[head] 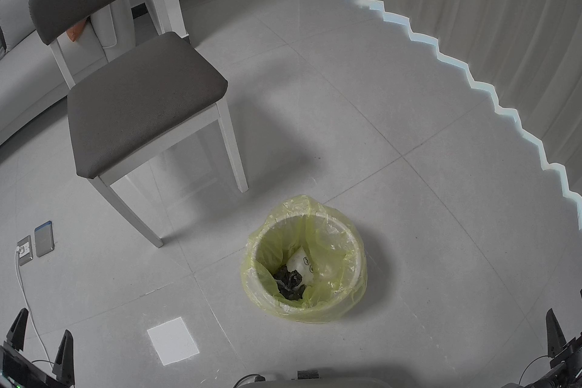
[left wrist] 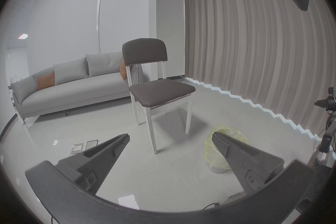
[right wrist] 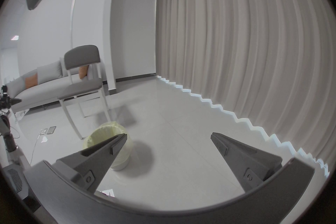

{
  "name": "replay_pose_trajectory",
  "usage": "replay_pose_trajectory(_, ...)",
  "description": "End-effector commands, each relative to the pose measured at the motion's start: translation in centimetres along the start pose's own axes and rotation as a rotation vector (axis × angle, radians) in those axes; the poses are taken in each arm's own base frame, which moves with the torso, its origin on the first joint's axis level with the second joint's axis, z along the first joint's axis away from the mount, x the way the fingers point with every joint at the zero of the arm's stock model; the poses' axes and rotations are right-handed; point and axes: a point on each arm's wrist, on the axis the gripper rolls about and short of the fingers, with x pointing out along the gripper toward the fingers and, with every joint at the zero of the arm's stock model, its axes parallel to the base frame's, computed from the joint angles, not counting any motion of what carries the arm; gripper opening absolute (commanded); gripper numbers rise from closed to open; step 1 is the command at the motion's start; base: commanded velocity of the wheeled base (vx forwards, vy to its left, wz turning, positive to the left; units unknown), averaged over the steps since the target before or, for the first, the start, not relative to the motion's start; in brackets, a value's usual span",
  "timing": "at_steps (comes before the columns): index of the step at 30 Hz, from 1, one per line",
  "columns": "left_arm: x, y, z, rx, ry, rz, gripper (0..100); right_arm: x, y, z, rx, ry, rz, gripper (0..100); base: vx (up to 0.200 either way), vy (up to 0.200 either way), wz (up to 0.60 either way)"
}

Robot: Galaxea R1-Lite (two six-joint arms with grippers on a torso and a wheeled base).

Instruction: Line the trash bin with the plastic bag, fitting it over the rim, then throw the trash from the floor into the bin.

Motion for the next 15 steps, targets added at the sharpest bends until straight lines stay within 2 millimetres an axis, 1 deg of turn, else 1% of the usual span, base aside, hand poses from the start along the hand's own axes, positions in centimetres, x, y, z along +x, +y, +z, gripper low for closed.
replay_pose_trajectory(1,0.05,-0.01,-0.51,-0.001,0.007,0.000,100,0.05,-0.03,-0.60,0.032,0.016,-0.010,100,0.000,0.000,0.00)
replay_pose_trajectory(15,0.05,-0.02,-0.51,0.002,0.007,-0.008,100,0.05,-0.02,-0.61,0.003,0.017,-0.010,100,0.000,0.000,0.00)
